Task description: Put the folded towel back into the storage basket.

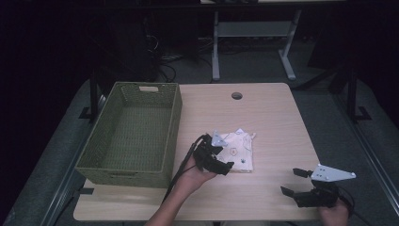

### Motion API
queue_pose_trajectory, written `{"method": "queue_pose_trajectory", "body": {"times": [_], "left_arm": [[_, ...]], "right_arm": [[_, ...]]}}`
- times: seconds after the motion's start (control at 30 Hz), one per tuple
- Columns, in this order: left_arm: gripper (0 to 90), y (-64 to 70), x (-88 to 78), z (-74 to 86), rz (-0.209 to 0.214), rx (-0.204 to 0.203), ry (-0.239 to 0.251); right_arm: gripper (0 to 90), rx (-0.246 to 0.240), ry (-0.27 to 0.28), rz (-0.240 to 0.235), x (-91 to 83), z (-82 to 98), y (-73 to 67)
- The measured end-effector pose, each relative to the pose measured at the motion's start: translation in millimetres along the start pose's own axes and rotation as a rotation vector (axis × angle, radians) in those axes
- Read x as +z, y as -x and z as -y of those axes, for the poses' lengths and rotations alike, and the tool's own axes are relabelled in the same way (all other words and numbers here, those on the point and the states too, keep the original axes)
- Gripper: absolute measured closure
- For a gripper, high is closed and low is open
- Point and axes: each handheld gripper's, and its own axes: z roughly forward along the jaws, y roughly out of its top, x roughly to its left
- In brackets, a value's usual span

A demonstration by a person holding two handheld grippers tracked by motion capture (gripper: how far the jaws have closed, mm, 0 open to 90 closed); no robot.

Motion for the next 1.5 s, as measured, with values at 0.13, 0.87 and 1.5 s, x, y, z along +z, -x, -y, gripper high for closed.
{"method": "queue_pose_trajectory", "body": {"times": [0.13, 0.87, 1.5], "left_arm": [[23.6, -0.9, 10.4, -9.9, -0.026, 0.003, 0.000], [30.2, -23.7, 75.3, -29.5, -0.041, -0.038, -0.187], [49.4, -23.8, 82.9, -31.4, -0.039, -0.002, -0.288]], "right_arm": [[13.7, -0.002, -0.004, -0.011, 0.6, -0.1, -0.3], [13.6, -0.019, -0.005, -0.018, 0.0, -1.6, -4.2], [13.7, -0.036, 0.009, -0.022, -1.3, -3.1, -9.4]]}}
